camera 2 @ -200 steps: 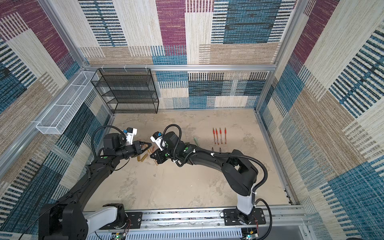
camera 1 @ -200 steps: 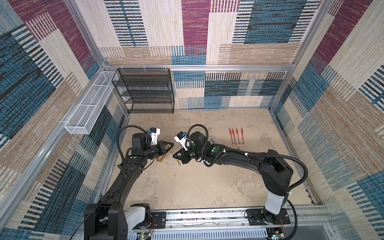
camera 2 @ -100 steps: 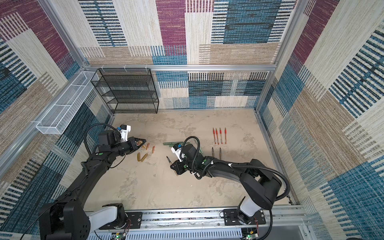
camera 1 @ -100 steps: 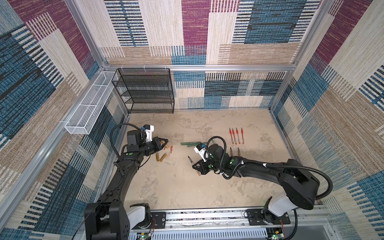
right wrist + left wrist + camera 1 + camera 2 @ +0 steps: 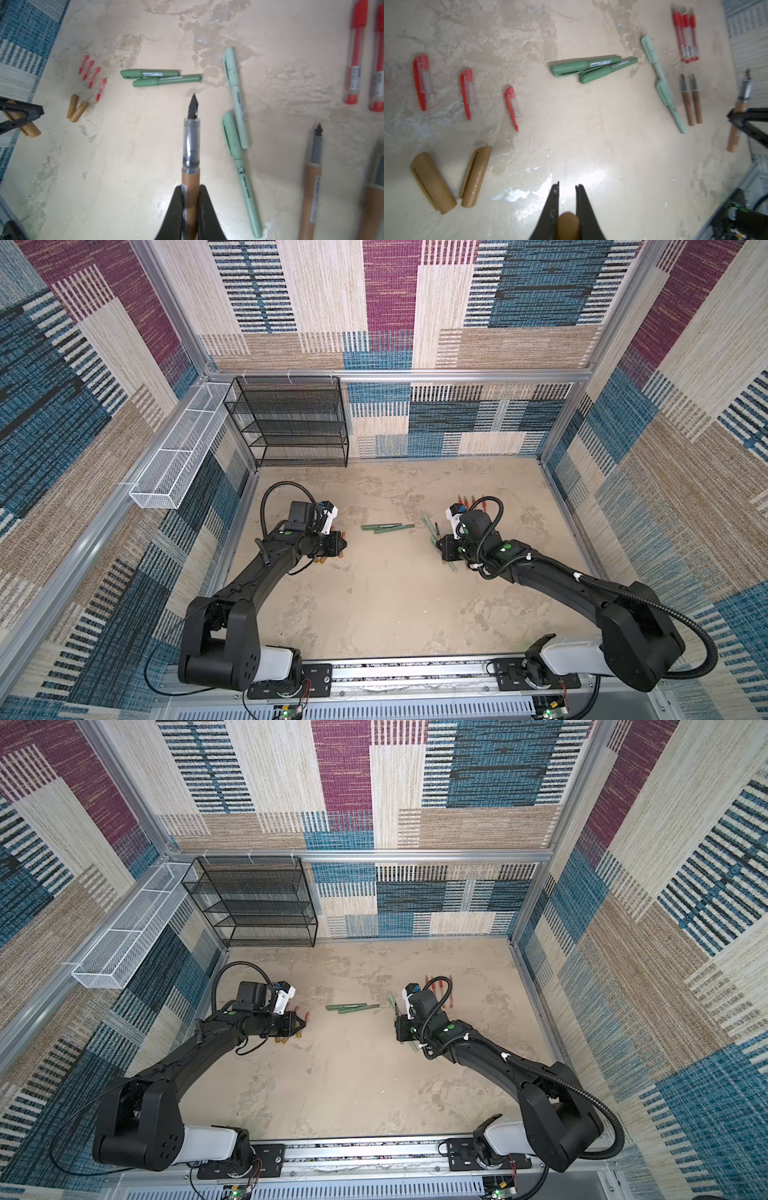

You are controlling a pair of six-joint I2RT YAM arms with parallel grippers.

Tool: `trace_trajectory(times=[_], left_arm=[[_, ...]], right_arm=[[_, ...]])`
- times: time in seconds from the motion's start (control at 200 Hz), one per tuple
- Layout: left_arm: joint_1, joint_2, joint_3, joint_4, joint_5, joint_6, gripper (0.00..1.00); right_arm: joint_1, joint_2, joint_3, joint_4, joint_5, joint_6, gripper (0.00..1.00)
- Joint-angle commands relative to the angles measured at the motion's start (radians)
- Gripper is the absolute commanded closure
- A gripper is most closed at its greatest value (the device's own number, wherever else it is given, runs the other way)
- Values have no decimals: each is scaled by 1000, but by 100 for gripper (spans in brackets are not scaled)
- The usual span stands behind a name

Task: Open the pen caps
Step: 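Lower the tan cap by the other caps while right carries marker to pens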

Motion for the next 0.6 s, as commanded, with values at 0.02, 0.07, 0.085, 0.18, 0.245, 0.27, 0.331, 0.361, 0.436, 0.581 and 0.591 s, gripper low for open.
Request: trace_trajectory(times=[0.02, 0.07, 0.085, 0.18, 0.245, 0.27, 0.331, 0.361, 0.436, 0.581, 0.591], left_arm=[[-8, 70, 24, -40, -101, 80, 100], [-8, 95, 38, -49, -106, 84, 100], [-8, 103, 42, -51, -109, 85, 100], [-11, 149, 56, -42, -117, 84, 99], [-16, 182, 72, -45, -117, 85, 97], [-15, 194, 80, -54, -117, 88, 97], [-17, 213, 97, -76, -128, 100, 96], [-17, 219, 98, -76, -135, 106, 95], [-17, 231, 92, -67, -153, 121, 93], [-17, 268, 104, -77, -202, 146, 85], [-17, 270, 106, -79, -207, 147, 84]], right_arm=[[-56, 18, 0, -41, 57, -13, 100], [-75, 36, -3, -34, 46, -14, 100], [-81, 43, -3, -33, 44, -16, 100], [-102, 91, -4, -6, 36, -35, 100], [-117, 132, 5, 0, 24, -47, 100], [-124, 148, 9, -1, 18, -50, 100], [-135, 178, 20, -8, 1, -60, 99], [-137, 188, 23, -8, -3, -67, 98], [-141, 201, 22, -3, 14, -79, 96], [-152, 216, 24, -20, 29, -83, 90], [-152, 215, 22, -20, 28, -83, 90]])
